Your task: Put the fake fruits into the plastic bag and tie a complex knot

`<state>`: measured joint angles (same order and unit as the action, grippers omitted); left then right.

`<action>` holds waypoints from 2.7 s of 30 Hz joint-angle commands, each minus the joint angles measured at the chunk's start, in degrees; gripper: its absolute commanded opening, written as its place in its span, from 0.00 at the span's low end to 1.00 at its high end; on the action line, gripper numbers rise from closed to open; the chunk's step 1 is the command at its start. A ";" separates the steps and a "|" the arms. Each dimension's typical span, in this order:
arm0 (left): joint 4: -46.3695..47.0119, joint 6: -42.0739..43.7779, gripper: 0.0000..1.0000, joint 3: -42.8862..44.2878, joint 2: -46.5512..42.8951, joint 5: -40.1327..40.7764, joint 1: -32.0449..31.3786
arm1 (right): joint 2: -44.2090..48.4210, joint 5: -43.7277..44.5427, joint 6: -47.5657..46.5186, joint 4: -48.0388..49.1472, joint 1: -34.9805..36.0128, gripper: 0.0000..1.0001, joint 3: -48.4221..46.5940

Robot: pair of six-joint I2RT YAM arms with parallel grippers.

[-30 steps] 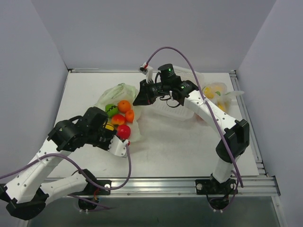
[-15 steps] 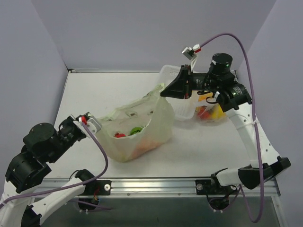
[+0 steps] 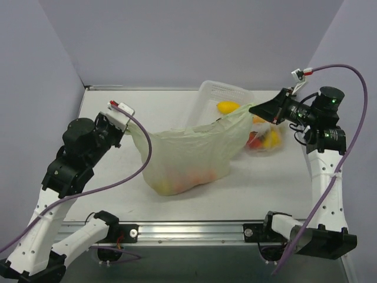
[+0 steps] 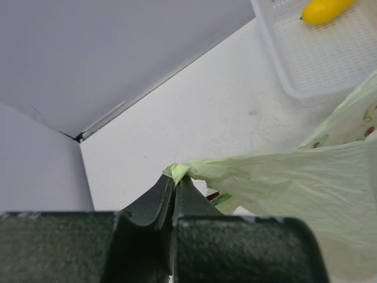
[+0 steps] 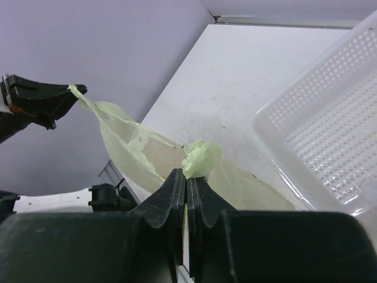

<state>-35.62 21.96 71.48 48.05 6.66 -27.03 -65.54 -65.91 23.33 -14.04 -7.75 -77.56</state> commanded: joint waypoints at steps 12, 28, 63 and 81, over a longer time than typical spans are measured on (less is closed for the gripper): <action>16.19 -25.02 0.00 -1.53 16.27 -34.21 22.43 | 3.14 16.52 -7.16 7.62 -2.53 0.00 9.80; 7.40 -32.06 0.00 -14.00 22.52 -37.16 31.07 | 4.99 18.88 -17.61 4.82 -1.66 0.00 30.80; 7.32 -22.41 0.00 -13.22 33.72 -36.08 31.33 | -15.42 41.66 -26.58 -4.68 6.78 0.00 19.82; -5.50 3.86 0.97 10.41 17.16 -52.04 16.70 | -3.46 26.97 -25.97 -8.63 12.58 0.00 14.28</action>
<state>-33.89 14.63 76.60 65.73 -46.26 -0.38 -69.17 -36.99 -2.22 -21.23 4.23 -62.89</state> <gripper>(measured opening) 0.973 0.029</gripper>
